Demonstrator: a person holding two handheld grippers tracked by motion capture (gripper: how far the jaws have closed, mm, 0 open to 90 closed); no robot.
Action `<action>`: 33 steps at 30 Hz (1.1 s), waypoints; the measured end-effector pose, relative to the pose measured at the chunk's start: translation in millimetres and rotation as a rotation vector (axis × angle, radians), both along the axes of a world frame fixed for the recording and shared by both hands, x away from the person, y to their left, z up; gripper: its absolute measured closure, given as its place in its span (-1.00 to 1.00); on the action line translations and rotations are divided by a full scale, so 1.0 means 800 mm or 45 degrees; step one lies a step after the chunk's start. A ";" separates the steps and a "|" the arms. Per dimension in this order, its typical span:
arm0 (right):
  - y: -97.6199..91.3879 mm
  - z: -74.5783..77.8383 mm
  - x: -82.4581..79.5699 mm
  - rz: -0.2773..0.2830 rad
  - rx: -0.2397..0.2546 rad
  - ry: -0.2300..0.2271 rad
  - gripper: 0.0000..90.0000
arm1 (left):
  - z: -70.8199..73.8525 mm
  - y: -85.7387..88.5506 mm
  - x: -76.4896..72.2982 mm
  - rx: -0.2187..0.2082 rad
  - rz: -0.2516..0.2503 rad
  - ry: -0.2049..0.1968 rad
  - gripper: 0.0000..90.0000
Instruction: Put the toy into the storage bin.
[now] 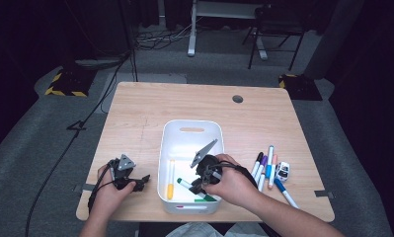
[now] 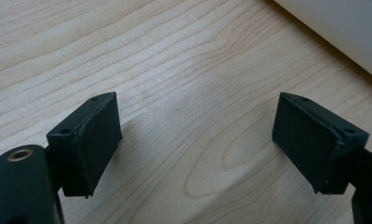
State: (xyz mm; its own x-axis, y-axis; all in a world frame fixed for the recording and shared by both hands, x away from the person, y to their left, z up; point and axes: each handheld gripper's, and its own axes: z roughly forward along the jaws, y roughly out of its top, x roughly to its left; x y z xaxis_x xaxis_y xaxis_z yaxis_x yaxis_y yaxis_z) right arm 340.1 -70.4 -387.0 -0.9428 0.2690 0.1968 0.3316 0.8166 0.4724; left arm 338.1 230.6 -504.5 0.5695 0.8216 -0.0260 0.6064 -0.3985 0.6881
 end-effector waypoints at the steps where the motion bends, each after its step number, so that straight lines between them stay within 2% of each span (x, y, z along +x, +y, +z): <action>1: 0.002 -0.004 0.000 -0.018 0.006 -0.016 0.35 | 0.000 0.000 0.000 -0.002 0.001 0.001 -0.65; 2: 0.003 -0.004 0.000 -0.038 0.019 -0.061 0.21 | 0.000 0.000 0.000 -0.002 0.001 0.003 -0.64; 3: 0.002 -0.004 -0.001 -0.055 0.041 -0.061 0.18 | 0.000 0.000 0.000 -0.002 0.001 0.002 -0.64; 5: -0.002 0.003 -0.004 -0.126 0.072 -0.013 0.13 | 0.000 0.000 0.000 0.000 -0.003 0.005 -0.64; 6: -0.002 0.003 -0.004 -0.126 0.072 -0.013 0.13 | 0.000 0.000 0.000 0.000 -0.003 0.005 -0.64; 7: -0.008 0.010 -0.001 -0.101 0.128 -0.088 0.08 | 0.000 0.000 0.000 -0.001 -0.001 0.001 -0.64; 8: -0.011 0.014 -0.001 -0.115 0.143 -0.092 0.06 | 0.000 0.000 0.000 0.000 -0.002 0.005 -0.65; 14: -0.032 0.033 -0.003 -0.168 0.153 -0.164 -0.03 | 0.000 0.000 0.000 0.001 -0.002 0.002 -0.64; 18: -0.048 0.042 -0.002 -0.199 0.185 -0.172 -0.07 | 0.000 0.000 0.000 0.003 0.001 -0.002 -0.64; 22: -0.067 0.052 0.000 -0.220 0.186 -0.246 -0.09 | 0.000 0.001 0.000 0.002 -0.003 0.003 -0.65; 28: -0.106 0.062 0.008 -0.334 0.221 -0.271 -0.09 | 0.000 0.000 0.000 0.001 0.002 -0.001 -0.65; 30: -0.118 0.060 0.014 -0.368 0.226 -0.278 -0.09 | 0.000 0.000 0.000 0.003 0.000 -0.003 -0.64; 31: -0.123 0.058 0.016 -0.397 0.237 -0.256 -0.08 | 0.000 0.000 0.000 0.001 0.001 -0.002 -0.64; 33: -0.132 0.050 0.024 -0.422 0.234 -0.253 -0.08 | 0.000 0.000 0.000 0.002 0.001 -0.002 -0.65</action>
